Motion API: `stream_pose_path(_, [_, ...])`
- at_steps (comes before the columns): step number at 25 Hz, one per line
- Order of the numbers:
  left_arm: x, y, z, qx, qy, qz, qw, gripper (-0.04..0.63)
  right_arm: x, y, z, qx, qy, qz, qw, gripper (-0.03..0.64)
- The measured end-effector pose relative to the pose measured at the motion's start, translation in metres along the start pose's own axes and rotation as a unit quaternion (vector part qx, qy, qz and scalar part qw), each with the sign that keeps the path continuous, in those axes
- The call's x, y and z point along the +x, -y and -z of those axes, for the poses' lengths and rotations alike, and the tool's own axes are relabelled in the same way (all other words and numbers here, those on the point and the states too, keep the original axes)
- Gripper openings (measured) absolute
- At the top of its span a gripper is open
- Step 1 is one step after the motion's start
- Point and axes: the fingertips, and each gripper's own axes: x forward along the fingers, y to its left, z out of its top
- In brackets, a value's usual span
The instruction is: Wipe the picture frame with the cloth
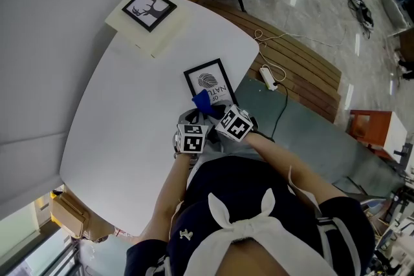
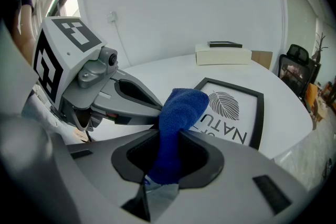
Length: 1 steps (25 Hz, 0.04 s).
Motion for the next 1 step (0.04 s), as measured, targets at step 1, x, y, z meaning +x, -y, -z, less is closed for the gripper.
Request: stream_pose_path(1, [-0.0003,-0.0005,0.0000,0.000,0.000,0.000,1.0000,-0.002,0.0003,-0.0001,-0.0004,0.000,0.000,0.000,1.000,0.091])
